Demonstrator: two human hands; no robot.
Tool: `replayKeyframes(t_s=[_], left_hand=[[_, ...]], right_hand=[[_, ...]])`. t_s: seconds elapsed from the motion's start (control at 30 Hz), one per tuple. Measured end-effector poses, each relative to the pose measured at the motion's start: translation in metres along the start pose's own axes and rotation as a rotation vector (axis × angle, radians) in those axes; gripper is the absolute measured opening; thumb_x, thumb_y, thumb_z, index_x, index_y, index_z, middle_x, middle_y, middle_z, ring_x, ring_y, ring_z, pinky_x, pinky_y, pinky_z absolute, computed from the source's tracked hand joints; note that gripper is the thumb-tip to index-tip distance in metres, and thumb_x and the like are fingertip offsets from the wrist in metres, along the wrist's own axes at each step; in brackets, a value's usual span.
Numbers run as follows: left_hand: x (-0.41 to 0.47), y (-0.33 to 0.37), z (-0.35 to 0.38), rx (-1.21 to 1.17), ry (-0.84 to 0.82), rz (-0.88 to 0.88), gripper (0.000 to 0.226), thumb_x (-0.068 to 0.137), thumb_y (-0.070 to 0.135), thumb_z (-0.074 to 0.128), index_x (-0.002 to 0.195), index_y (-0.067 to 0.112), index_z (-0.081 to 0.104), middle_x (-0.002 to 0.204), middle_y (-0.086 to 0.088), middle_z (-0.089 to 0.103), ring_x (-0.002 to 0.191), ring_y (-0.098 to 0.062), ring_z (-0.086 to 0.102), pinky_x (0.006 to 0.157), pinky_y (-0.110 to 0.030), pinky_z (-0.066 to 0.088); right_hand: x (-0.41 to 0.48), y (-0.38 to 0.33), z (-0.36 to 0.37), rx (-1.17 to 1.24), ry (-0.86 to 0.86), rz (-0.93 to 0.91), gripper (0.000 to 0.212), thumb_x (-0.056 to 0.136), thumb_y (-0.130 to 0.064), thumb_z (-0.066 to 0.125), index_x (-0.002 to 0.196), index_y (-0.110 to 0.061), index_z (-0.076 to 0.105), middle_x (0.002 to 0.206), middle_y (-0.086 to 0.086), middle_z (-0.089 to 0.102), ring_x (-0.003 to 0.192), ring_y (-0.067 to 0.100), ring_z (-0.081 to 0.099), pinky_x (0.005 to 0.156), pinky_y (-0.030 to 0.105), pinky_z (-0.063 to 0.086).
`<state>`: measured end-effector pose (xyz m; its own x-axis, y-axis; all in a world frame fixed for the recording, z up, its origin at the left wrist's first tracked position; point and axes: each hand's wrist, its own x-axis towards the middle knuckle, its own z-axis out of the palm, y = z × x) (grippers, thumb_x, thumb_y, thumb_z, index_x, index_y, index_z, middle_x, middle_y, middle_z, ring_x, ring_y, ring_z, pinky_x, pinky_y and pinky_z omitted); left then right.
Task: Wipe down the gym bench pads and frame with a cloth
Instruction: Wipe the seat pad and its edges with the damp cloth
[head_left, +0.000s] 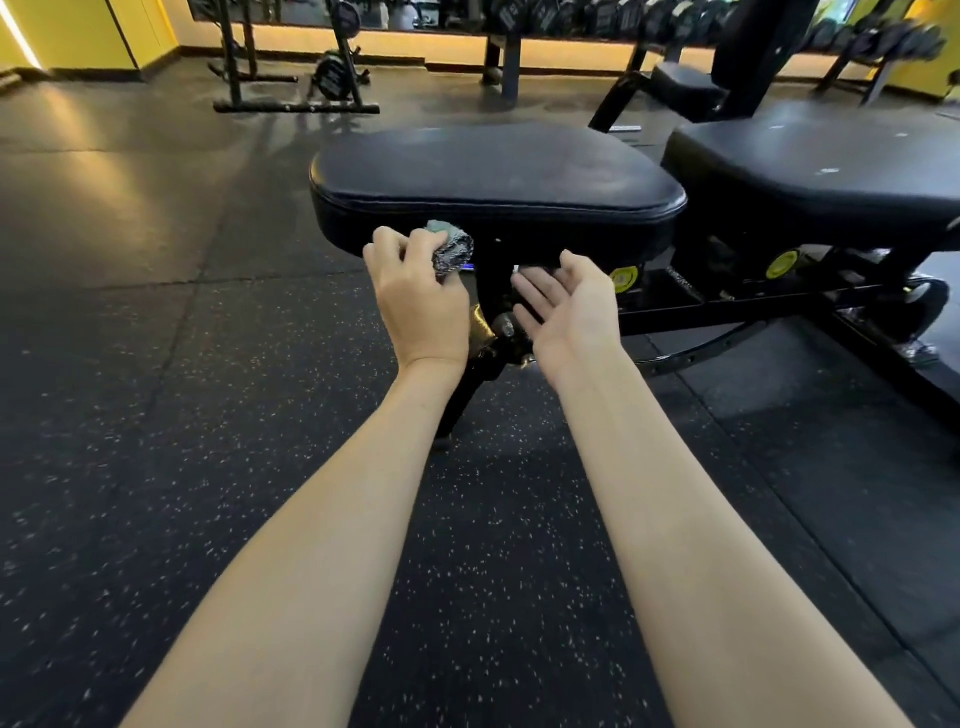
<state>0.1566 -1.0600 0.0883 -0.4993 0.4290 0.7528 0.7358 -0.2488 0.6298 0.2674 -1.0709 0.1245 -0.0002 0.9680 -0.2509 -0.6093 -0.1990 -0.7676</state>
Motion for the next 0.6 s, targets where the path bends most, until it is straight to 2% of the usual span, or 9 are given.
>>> replayKeyframes(t_s=[0.1, 0.2, 0.33, 0.37, 0.47, 0.6], left_hand=[[0.001, 0.000, -0.007, -0.015, 0.024, -0.068, 0.026, 0.066, -0.014, 0.060, 0.088, -0.002, 0.065, 0.088, -0.016, 0.050, 0.084, -0.025, 0.047, 0.075, -0.015, 0.031], [0.005, 0.002, -0.013, -0.052, 0.091, -0.160, 0.022, 0.069, -0.011, 0.059, 0.087, -0.001, 0.064, 0.090, -0.005, 0.044, 0.083, -0.029, 0.054, 0.078, -0.020, 0.041], [0.025, 0.003, -0.025, -0.100, 0.381, -0.545, 0.023, 0.076, -0.014, 0.053, 0.094, -0.002, 0.062, 0.099, -0.005, 0.045, 0.088, -0.020, 0.050, 0.075, -0.013, 0.039], [0.028, 0.002, -0.027, -0.062, 0.403, -0.516, 0.025, 0.076, -0.015, 0.052, 0.095, -0.001, 0.061, 0.101, -0.005, 0.046, 0.090, -0.020, 0.050, 0.076, -0.010, 0.039], [0.024, -0.001, -0.021, -0.030, 0.299, -0.268, 0.030, 0.070, -0.016, 0.052, 0.093, 0.001, 0.061, 0.100, -0.006, 0.048, 0.095, -0.026, 0.055, 0.073, -0.001, 0.035], [0.016, 0.005, -0.005, -0.072, 0.373, -0.395, 0.035, 0.070, -0.020, 0.051, 0.095, 0.002, 0.062, 0.104, -0.009, 0.055, 0.094, -0.024, 0.048, 0.069, -0.012, 0.031]], right_hand=[[-0.001, 0.003, 0.001, -0.008, -0.038, 0.020, 0.043, 0.100, -0.022, 0.042, 0.140, -0.007, 0.038, 0.128, 0.014, 0.060, 0.115, 0.024, 0.060, 0.095, 0.035, 0.043], [-0.004, 0.003, 0.001, -0.018, -0.056, 0.030, 0.043, 0.101, -0.022, 0.042, 0.139, -0.005, 0.039, 0.130, 0.015, 0.059, 0.119, 0.025, 0.058, 0.097, 0.037, 0.042], [-0.005, -0.001, 0.000, -0.010, -0.077, 0.052, 0.044, 0.101, -0.023, 0.042, 0.141, -0.003, 0.038, 0.133, 0.015, 0.057, 0.122, 0.027, 0.056, 0.099, 0.038, 0.041], [-0.005, -0.001, 0.000, -0.006, -0.078, 0.057, 0.045, 0.101, -0.023, 0.042, 0.141, -0.003, 0.038, 0.133, 0.015, 0.057, 0.122, 0.027, 0.056, 0.099, 0.038, 0.041], [-0.005, -0.001, -0.001, 0.005, -0.076, 0.053, 0.046, 0.101, -0.023, 0.042, 0.142, -0.003, 0.036, 0.133, 0.016, 0.057, 0.122, 0.027, 0.056, 0.102, 0.039, 0.040], [-0.006, 0.001, 0.000, -0.007, -0.082, 0.040, 0.044, 0.102, -0.022, 0.041, 0.143, -0.007, 0.036, 0.132, 0.015, 0.058, 0.121, 0.027, 0.057, 0.101, 0.039, 0.041]])
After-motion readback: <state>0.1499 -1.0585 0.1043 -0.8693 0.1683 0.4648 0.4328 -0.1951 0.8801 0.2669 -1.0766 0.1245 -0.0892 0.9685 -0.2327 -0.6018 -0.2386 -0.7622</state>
